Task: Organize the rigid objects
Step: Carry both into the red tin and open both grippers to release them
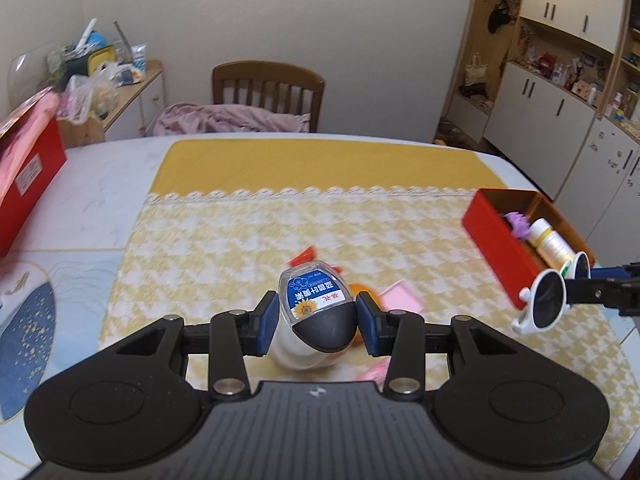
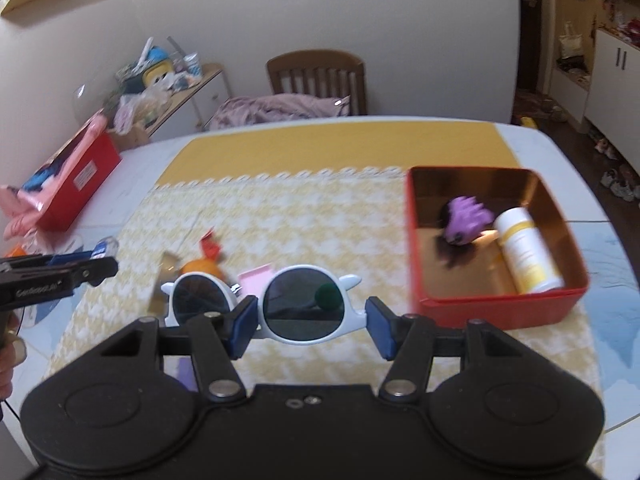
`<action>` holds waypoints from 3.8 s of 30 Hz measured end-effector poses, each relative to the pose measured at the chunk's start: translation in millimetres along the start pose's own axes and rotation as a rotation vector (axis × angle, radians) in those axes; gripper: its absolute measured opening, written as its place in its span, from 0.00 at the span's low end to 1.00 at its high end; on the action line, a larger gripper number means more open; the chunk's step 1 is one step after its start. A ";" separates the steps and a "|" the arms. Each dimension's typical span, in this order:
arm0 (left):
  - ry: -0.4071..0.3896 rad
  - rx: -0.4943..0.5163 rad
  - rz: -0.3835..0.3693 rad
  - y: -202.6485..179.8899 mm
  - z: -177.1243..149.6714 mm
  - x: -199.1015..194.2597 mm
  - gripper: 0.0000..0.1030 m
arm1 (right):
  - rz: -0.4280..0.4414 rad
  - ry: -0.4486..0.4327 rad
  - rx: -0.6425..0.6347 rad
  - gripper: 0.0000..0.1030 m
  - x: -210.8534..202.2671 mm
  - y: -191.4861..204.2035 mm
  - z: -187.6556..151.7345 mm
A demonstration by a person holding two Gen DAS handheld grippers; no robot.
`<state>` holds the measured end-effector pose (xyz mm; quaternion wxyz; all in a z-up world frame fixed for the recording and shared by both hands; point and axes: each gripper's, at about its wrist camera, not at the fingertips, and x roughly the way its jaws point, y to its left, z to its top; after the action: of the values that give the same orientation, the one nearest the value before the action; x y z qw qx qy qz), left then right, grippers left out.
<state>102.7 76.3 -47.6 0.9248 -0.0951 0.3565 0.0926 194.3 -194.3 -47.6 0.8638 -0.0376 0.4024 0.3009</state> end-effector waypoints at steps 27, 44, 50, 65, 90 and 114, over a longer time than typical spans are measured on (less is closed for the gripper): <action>0.054 0.186 -0.177 -210.8 29.5 71.5 0.40 | -0.125 0.030 0.059 0.56 21.8 -164.1 34.0; 0.165 0.198 -0.133 -280.6 51.5 157.0 0.40 | -0.098 0.069 0.035 0.56 86.3 -199.9 89.9; 0.202 0.187 -0.125 -290.2 51.8 176.6 0.40 | -0.126 0.093 0.046 0.56 111.4 -205.6 99.7; 0.283 0.188 -0.091 -301.0 43.6 216.6 0.40 | -0.108 0.130 0.026 0.52 130.1 -203.7 94.6; 0.195 0.199 -0.094 -307.2 46.4 182.4 0.55 | -0.054 0.101 0.042 0.70 85.7 -197.5 84.9; 0.046 0.140 -0.104 -229.4 38.6 75.8 0.63 | 0.031 -0.044 -0.003 0.94 -1.4 -150.3 54.5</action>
<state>237.6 -127.8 -45.6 0.9243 -0.0507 0.3778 0.0169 313.0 -300.9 -36.5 0.8677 -0.0259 0.3832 0.3154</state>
